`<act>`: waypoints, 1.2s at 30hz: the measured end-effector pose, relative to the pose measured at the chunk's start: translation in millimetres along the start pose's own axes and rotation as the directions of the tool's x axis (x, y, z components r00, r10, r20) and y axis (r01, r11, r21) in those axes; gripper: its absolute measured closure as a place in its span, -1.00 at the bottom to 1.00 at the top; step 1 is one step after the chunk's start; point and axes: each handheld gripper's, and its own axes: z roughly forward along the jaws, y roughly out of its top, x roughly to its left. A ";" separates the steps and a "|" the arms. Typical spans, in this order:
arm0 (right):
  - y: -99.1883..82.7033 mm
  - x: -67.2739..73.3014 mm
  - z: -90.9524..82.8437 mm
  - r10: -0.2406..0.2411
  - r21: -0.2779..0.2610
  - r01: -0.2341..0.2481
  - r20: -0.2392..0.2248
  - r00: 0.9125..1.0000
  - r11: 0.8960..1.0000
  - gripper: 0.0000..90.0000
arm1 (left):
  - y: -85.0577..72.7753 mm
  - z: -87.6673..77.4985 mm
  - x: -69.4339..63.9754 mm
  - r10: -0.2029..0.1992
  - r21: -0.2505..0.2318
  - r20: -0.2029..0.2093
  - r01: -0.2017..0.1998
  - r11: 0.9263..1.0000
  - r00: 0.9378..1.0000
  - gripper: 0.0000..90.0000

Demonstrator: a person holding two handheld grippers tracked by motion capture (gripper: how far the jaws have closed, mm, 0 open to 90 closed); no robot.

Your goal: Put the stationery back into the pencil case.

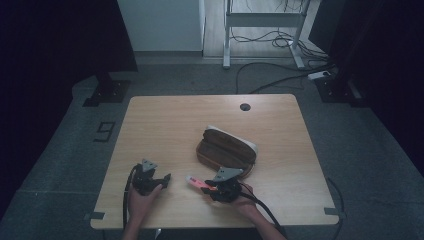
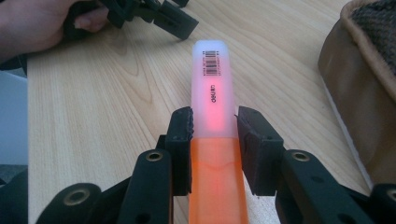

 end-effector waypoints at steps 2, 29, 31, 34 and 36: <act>1.0 -0.2 -1.7 -0.001 -0.007 0.001 0.000 1.000 1.000 0.46 | 0.0 0.0 0.0 0.000 0.000 -0.001 0.000 1.000 1.000 -0.54; 19.2 -13.7 -36.9 0.010 -0.097 -0.005 0.052 0.999 0.995 0.46 | 0.0 0.0 0.0 0.001 0.001 0.000 -0.001 1.000 1.000 -0.54; 21.7 -15.0 -40.0 0.009 -0.103 -0.003 0.056 0.998 0.995 0.46 | 0.0 0.0 0.0 0.000 0.001 -0.001 0.000 1.000 1.000 -0.54; 24.5 -16.7 -43.7 0.002 -0.111 0.005 0.064 0.998 0.994 0.46 | 0.0 0.0 0.0 0.001 0.000 -0.001 -0.001 1.000 1.000 -0.54; 26.2 -18.3 -45.6 0.001 -0.114 0.007 0.069 0.998 0.993 0.46 | 0.0 0.0 0.0 0.001 0.000 0.000 -0.001 1.000 1.000 -0.54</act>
